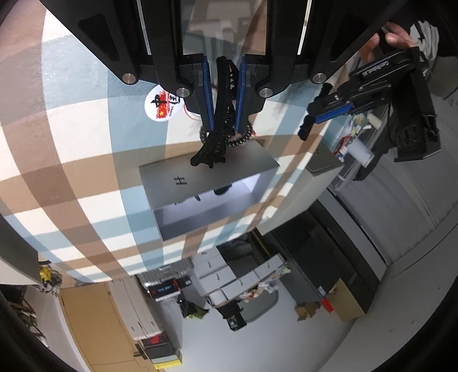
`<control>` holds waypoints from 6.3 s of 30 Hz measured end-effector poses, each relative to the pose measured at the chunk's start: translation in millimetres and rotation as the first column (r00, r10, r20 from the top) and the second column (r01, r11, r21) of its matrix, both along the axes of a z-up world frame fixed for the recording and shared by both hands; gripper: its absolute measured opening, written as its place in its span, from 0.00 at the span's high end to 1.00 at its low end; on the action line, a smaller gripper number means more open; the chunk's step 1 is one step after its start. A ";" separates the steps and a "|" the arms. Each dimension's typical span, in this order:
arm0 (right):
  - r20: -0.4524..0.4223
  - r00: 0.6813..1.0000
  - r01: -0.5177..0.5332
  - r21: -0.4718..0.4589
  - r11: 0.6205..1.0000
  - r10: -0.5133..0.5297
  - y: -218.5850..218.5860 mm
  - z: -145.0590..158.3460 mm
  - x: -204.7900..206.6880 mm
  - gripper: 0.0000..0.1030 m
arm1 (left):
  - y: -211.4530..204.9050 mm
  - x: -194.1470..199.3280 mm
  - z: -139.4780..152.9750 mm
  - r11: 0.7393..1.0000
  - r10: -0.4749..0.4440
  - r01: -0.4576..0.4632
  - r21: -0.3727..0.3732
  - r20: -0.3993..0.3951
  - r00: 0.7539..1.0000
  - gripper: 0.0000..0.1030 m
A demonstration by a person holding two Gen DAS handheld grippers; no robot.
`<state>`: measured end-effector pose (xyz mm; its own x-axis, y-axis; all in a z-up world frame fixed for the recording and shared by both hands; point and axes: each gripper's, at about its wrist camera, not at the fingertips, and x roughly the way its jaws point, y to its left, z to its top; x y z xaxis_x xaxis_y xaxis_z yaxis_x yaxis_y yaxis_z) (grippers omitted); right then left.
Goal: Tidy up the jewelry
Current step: 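Carry the black comb clip over the grey box with the left tool, then lower the comb clip into the box and open the left tool, then withdraw the left tool and move the right tool toward the pin badges, then grasp the white pin badge with red print using the right tool, then grasp the red hair clip with the left tool while the right tool holds the badge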
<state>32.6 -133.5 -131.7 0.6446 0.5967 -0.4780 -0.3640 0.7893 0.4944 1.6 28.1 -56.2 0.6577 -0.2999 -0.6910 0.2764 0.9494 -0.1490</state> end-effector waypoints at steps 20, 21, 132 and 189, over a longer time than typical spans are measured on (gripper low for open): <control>0.175 0.984 -0.034 -0.014 0.999 0.036 -0.8 55.2 32.1 0.86 | -22.4 66.0 42.1 0.995 0.027 -0.017 -0.103 0.099 0.995 0.86; 0.178 0.983 -0.037 -0.018 0.999 0.040 0.0 57.0 37.1 0.86 | -22.9 68.8 41.4 0.994 0.033 -0.023 -0.103 0.098 0.995 0.86; 0.081 0.994 0.096 -0.341 0.935 -0.073 -2.8 -25.1 -10.1 0.06 | -27.9 -8.8 11.6 0.986 -0.102 0.117 -0.123 0.123 0.987 0.01; 0.095 0.995 0.023 -0.344 0.939 0.010 -10.4 -29.0 4.0 0.60 | -33.5 35.3 -45.7 0.984 -0.025 -0.012 -0.176 -0.206 0.978 0.02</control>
<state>36.6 -143.8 -160.6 0.6997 0.4023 -0.5904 -0.3900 0.9075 0.1562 36.9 -5.4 -101.9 0.5038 -0.4324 -0.7478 0.2279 0.9015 -0.3678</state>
